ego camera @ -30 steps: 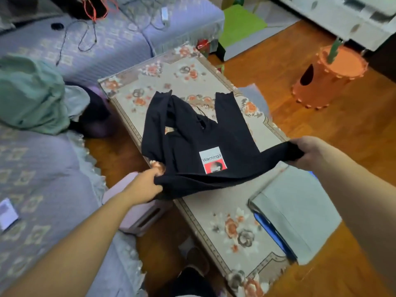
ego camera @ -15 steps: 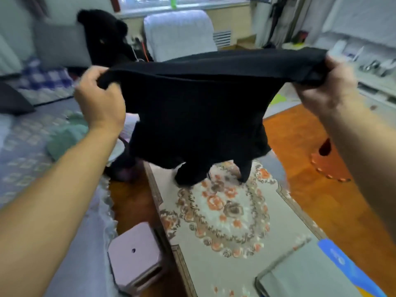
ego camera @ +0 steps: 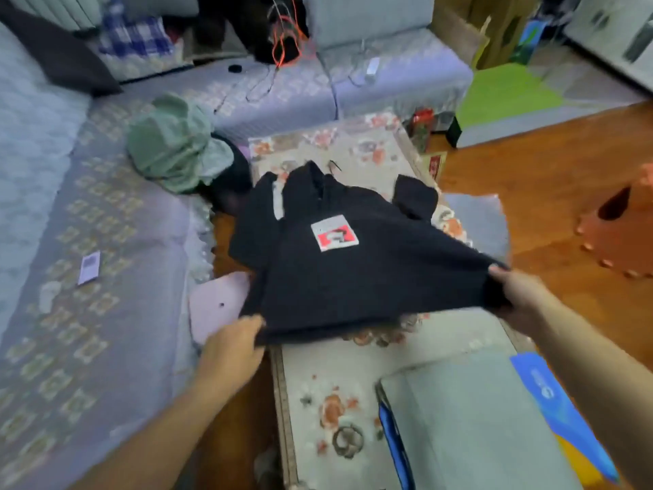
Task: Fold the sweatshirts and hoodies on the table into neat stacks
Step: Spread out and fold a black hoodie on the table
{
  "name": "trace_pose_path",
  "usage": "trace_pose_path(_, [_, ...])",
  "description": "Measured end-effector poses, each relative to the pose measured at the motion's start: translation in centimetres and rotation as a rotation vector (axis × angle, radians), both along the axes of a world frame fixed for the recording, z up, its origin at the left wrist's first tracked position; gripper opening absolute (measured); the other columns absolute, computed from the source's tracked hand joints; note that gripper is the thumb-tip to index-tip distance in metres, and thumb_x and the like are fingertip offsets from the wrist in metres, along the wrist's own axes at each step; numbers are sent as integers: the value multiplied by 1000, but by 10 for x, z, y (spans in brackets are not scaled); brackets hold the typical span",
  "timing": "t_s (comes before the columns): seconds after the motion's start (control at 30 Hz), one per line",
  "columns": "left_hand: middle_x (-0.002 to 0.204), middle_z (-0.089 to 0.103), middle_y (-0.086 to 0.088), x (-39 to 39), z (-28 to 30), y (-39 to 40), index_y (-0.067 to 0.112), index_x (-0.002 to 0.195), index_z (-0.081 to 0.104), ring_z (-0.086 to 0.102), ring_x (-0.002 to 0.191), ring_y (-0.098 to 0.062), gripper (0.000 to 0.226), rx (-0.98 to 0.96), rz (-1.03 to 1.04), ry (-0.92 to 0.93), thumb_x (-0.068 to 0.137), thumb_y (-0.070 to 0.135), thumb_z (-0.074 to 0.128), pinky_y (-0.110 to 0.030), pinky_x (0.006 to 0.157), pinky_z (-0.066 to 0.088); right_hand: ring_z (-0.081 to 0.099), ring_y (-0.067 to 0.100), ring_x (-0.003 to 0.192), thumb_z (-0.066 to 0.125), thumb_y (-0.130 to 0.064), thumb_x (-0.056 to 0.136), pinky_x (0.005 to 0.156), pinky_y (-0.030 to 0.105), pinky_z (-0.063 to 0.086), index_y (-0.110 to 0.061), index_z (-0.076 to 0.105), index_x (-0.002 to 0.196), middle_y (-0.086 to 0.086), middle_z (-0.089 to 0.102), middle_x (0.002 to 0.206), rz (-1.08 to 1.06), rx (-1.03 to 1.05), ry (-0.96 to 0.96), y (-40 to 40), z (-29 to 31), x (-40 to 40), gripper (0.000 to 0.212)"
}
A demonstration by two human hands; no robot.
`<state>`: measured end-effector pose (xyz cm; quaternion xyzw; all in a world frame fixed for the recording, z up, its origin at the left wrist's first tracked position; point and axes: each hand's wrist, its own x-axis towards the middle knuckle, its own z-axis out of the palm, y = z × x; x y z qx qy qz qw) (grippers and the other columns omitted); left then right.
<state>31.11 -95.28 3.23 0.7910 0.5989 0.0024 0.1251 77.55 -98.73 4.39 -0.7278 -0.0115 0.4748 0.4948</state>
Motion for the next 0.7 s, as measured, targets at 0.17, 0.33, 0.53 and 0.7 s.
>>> trace_pose_path(0.17, [89,56,6,18,-170,-50,25,96,63,64,80,-21,36,-191,-115,102,74,-2,72,-30,62,46,55,32,106,51,-12,105,76,46,52,-6,53,135,15,56,121,71,-297,-3,-31,-162,7,31])
trace_pose_path(0.33, [95,50,5,21,-217,-85,22,99,60,52,69,-14,37,-215,-84,79,77,-5,73,-24,57,37,58,36,105,56,-10,102,82,47,52,-3,55,131,12,59,104,30,-347,-242,-58,-215,4,30])
trace_pose_path(0.53, [89,47,9,-17,-196,-114,26,86,52,53,73,-17,41,-323,-81,80,67,-4,73,-32,55,43,64,35,99,64,-9,88,88,43,51,-5,63,122,21,66,121,263,-453,-667,-75,-201,4,34])
trace_pose_path(0.7, [131,54,10,-5,-205,-90,35,136,54,56,116,-11,41,-635,-85,163,98,18,57,-28,95,51,43,50,125,59,-3,82,102,51,40,-4,51,136,30,46,135,687,-691,-883,-45,-186,-17,54])
